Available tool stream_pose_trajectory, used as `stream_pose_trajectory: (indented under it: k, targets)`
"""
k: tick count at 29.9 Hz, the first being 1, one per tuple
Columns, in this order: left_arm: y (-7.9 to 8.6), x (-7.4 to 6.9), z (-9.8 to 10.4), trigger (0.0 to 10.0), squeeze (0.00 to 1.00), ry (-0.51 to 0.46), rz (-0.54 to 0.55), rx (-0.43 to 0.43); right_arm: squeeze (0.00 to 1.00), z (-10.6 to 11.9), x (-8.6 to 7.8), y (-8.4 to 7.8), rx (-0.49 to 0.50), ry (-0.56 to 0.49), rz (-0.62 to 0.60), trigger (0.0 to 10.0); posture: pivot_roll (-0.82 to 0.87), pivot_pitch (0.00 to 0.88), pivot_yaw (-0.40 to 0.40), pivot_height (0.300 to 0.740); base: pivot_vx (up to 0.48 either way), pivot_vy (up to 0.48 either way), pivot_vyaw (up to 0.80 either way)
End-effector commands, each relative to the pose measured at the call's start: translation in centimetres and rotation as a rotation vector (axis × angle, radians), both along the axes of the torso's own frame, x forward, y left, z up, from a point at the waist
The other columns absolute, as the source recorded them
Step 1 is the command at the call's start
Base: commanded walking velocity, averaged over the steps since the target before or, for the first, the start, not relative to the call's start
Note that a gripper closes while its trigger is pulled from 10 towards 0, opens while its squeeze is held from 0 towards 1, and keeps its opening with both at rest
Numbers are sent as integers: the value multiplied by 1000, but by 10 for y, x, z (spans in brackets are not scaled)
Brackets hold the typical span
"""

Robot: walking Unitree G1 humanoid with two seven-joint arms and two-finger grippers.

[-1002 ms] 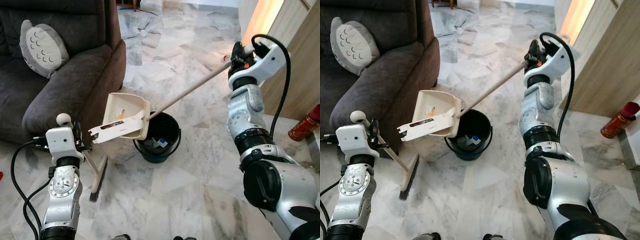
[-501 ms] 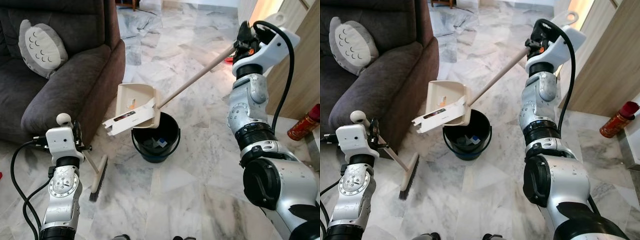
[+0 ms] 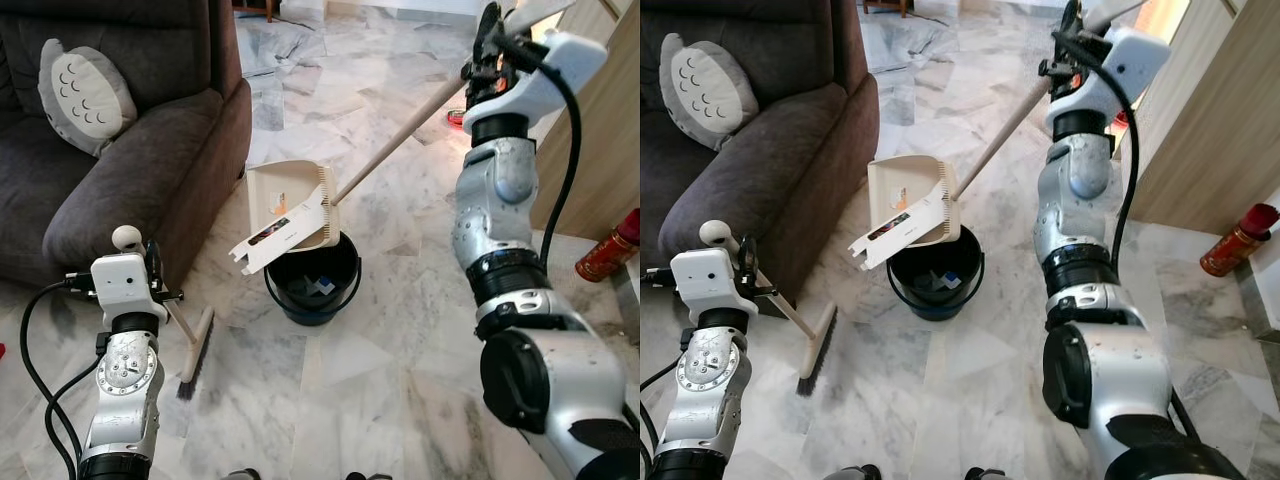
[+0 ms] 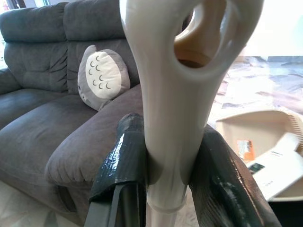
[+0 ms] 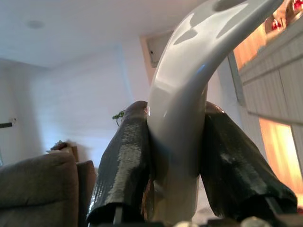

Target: Sweep floor

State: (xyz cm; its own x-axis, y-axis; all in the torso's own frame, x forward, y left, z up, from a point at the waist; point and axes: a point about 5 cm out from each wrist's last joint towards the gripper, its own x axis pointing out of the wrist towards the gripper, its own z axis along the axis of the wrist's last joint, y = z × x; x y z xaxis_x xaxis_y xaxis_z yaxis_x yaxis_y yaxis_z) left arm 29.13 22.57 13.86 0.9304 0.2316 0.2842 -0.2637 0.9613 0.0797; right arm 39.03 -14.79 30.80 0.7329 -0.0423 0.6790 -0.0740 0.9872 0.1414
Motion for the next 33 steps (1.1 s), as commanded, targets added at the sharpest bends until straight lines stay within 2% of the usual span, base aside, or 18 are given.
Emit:
stream_pose_trajectory:
  k: [1,4,9,14,17,23,25,28,33]
  targets:
    - [0,-2,8,10000,0,-43,-10,40,0,27,-15,5,-26,-174,-24,10000,105,123,-37,740,0,0,0]
    - [-1,-2,8,10000,0,-45,-16,47,0,28,-28,19,-92,-244,-35,10000,103,125,-38,740,0,0,0]
    - [-1,-2,8,10000,0,-47,-17,54,0,24,-40,34,-128,-284,-26,10000,102,127,-40,740,0,0,0]
    - [-1,-3,8,10000,0,-48,-18,61,0,25,-53,42,-153,-340,-45,10000,105,126,-44,740,0,0,0]
    - [-1,-3,8,10000,0,-48,-18,62,0,25,-54,43,-151,-344,-49,10000,105,126,-44,740,0,0,0]
    - [-2,-4,9,10000,0,-51,-25,78,0,25,-81,59,-210,-449,-105,10000,108,128,-49,740,0,0,0]
    - [-2,-4,9,10000,0,-53,-28,89,0,26,-91,64,-257,-499,-136,10000,108,128,-51,740,0,0,0]
    - [-2,-5,9,10000,0,-55,-29,92,0,25,-97,69,-278,-523,-146,10000,110,128,-52,740,0,0,0]
    - [-3,-5,9,10000,0,-55,-32,109,0,21,-113,84,-379,-589,-170,10000,110,130,-57,740,0,0,0]
